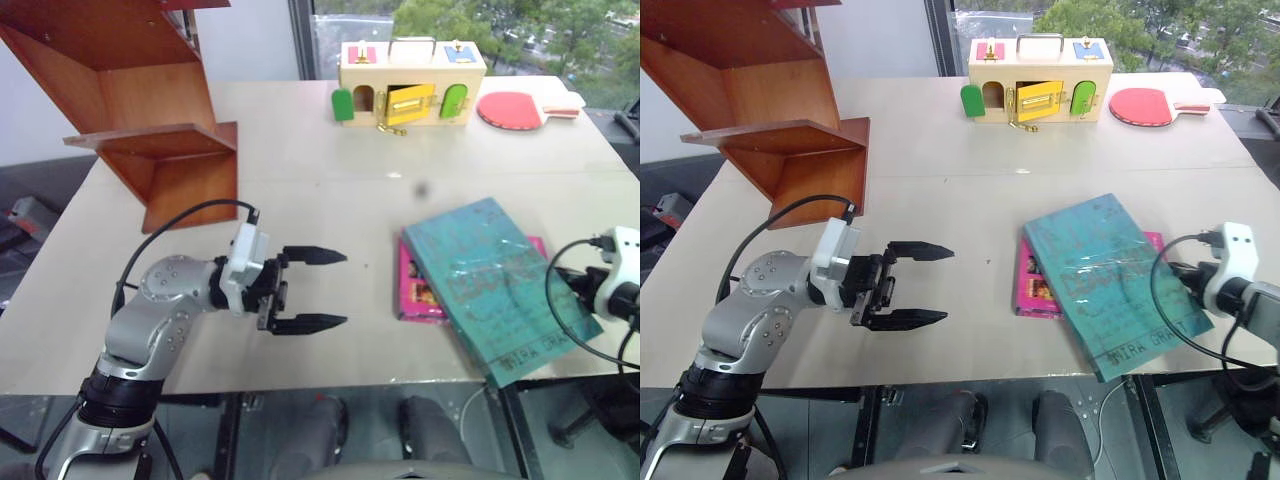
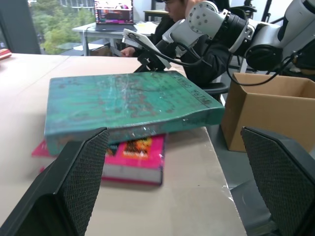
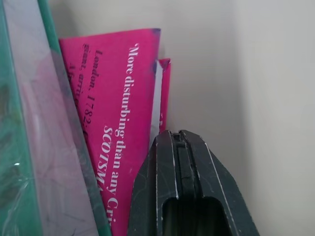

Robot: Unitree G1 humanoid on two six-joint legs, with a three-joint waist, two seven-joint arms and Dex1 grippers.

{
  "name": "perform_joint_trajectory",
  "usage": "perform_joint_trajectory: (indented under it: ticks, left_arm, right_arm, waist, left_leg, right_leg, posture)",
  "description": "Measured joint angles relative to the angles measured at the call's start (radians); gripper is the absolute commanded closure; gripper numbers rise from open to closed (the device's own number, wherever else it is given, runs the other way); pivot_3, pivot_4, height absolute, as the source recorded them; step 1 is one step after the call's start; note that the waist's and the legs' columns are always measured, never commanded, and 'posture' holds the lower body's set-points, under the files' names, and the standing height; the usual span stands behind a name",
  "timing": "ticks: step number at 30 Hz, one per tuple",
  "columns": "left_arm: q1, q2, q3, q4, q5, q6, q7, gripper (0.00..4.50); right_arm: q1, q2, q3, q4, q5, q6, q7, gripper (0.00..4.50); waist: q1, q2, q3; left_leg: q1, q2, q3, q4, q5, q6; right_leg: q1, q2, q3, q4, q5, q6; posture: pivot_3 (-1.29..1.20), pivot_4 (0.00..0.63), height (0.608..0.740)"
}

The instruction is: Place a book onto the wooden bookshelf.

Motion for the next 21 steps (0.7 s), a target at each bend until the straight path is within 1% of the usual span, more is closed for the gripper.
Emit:
perform_joint_trajectory:
  ticks: [3, 7, 9, 11, 13, 14, 16, 18, 21]
  left_arm:
    - [0.016, 0.014, 0.0, 0.0, 0.0, 0.002, -0.002, 0.0]
    - [0.044, 0.032, 0.007, 0.001, 0.002, 0.003, -0.004, 0.0]
    - [0.055, 0.035, 0.011, 0.002, 0.004, 0.0, -0.002, 0.0]
    - [0.064, 0.036, 0.015, 0.004, 0.006, -0.001, -0.001, 0.0]
    - [0.063, 0.034, 0.014, 0.005, 0.008, -0.003, -0.001, 0.0]
    - [0.062, 0.034, 0.014, 0.006, 0.01, -0.005, -0.003, 0.0]
    - [0.062, 0.035, 0.014, 0.016, 0.015, -0.007, -0.011, 0.0]
    - [0.062, 0.035, 0.014, 0.028, 0.017, -0.011, -0.019, 0.0]
    - [0.061, 0.035, 0.015, 0.049, 0.031, -0.018, -0.026, 0.0]
  right_arm:
    - [0.002, -0.001, 0.009, -0.009, -0.023, -0.015, -0.018, 4.43]
    - [0.096, -0.081, -0.075, -0.079, -0.052, -0.034, -0.015, 4.43]
    - [0.219, -0.152, -0.154, -0.154, -0.08, -0.061, 0.014, 4.43]
    - [0.342, -0.186, -0.226, -0.226, -0.1, -0.074, 0.053, 4.43]
    - [0.437, -0.187, -0.262, -0.288, -0.098, -0.076, 0.093, 4.43]
    - [0.512, -0.185, -0.276, -0.338, -0.091, -0.065, 0.122, 4.43]
    - [0.58, -0.17, -0.286, -0.408, -0.065, -0.039, 0.157, 4.43]
    - [0.602, -0.152, -0.287, -0.479, -0.03, -0.018, 0.174, 4.43]
    - [0.569, -0.118, -0.279, -0.552, 0.018, 0.006, 0.166, 4.43]
  waist:
    - [0.002, 0.0, 0.0]
    - [0.021, 0.002, 0.001]
    - [0.029, 0.003, 0.001]
    - [0.029, 0.002, 0.0]
    - [0.022, 0.002, 0.0]
    - [0.02, 0.003, 0.0]
    - [0.016, 0.003, 0.0]
    - [0.013, 0.004, 0.0]
    - [0.013, 0.003, 0.0]
  left_leg:
    - [0.0, -0.001, 0.0, 0.0, 0.001, -0.002]
    - [-0.001, -0.002, 0.0, -0.001, 0.001, -0.002]
    - [-0.002, -0.003, -0.001, -0.001, 0.001, -0.002]
    - [-0.002, -0.002, -0.002, -0.001, 0.001, -0.001]
    - [-0.001, -0.002, -0.001, -0.001, -0.002, 0.003]
    - [0.0, -0.001, -0.001, -0.001, -0.002, 0.003]
    - [0.001, 0.0, 0.0, 0.0, -0.002, 0.003]
    - [0.001, 0.001, 0.001, 0.001, -0.002, 0.003]
    - [0.001, 0.001, 0.001, 0.001, -0.002, 0.003]
  right_leg:
    - [0.0, 0.0, 0.0, 0.0, 0.0, 0.0]
    - [0.0, -0.001, 0.0, -0.001, 0.0, 0.0]
    - [0.0, -0.001, -0.002, -0.002, 0.0, 0.0]
    - [0.0, -0.001, -0.002, -0.003, 0.0, 0.0]
    - [0.001, -0.001, -0.001, -0.002, 0.0, 0.0]
    - [0.001, -0.001, 0.0, -0.001, 0.0, 0.0]
    - [0.001, -0.001, 0.0, 0.0, 0.0, 0.0]
    - [0.001, 0.0, 0.0, 0.0, 0.0, 0.001]
    - [0.001, 0.0, 0.0, 0.0, 0.0, 0.001]
  posture:
    - [0.0, 0.15, 0.74]
    - [0.0, 0.15, 0.74]
    - [0.0, 0.15, 0.74]
    - [0.0, 0.15, 0.74]
    - [0.0, 0.15, 0.74]
    - [0.0, 0.15, 0.74]
    - [0.0, 0.15, 0.74]
    - [0.0, 0.15, 0.74]
    - [0.0, 0.15, 0.74]
